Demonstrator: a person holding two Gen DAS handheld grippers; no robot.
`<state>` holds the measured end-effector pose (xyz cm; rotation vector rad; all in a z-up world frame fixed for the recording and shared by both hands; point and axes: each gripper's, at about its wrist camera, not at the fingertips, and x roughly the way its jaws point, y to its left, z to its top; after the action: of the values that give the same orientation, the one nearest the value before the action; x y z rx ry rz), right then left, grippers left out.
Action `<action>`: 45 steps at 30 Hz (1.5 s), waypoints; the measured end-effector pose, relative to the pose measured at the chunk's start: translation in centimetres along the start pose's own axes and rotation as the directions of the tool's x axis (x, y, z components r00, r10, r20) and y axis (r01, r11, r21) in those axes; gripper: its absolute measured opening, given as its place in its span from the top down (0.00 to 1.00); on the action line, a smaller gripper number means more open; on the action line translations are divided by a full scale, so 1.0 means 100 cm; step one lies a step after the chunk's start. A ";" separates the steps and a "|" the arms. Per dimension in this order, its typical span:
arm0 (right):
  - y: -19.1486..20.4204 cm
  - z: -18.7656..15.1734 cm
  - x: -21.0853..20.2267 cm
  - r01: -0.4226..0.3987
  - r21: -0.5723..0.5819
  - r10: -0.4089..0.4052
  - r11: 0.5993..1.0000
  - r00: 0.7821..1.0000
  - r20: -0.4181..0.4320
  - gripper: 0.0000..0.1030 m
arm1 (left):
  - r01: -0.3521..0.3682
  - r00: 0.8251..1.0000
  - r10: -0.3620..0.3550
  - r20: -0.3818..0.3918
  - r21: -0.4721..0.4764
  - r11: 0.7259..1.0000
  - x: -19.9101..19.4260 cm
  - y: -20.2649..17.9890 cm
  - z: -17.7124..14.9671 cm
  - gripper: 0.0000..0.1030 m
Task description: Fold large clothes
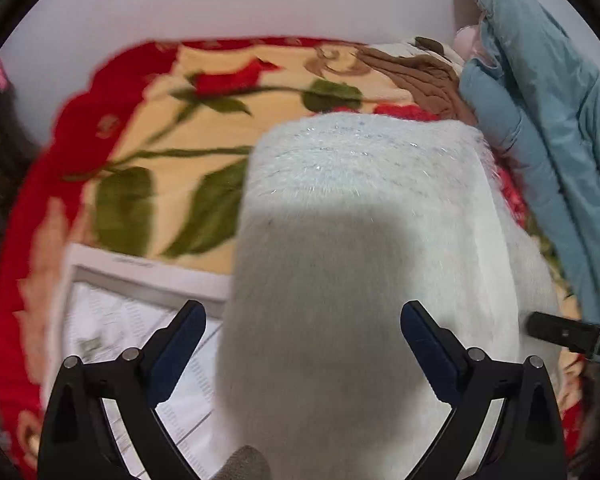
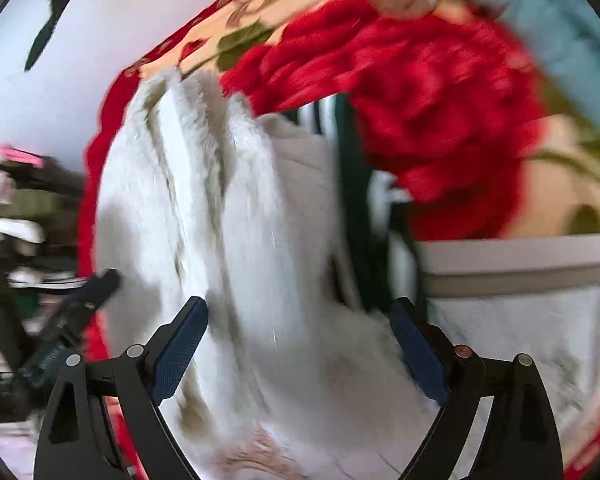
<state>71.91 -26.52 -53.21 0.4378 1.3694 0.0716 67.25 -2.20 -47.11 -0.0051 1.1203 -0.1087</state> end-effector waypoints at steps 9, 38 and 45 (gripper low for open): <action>0.031 -0.110 -0.119 0.338 -0.115 -0.304 0.934 0.922 0.240 0.09 | -0.133 0.983 0.134 0.125 -0.018 0.991 -0.126 -0.003 -0.049 0.02; 0.191 -0.425 -0.566 0.502 -0.033 -0.383 0.864 0.700 0.603 0.00 | -0.068 0.941 0.079 0.330 -0.046 0.997 -0.517 0.005 -0.171 0.02; 0.195 -0.466 -0.611 0.470 -0.055 -0.337 0.881 0.705 0.624 0.00 | -0.081 0.926 0.100 0.364 -0.067 0.994 -0.557 -0.004 -0.191 0.02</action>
<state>18.35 -14.88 4.05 -0.0472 0.7806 -0.2724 26.02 3.41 -5.36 -0.0186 0.7464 0.0047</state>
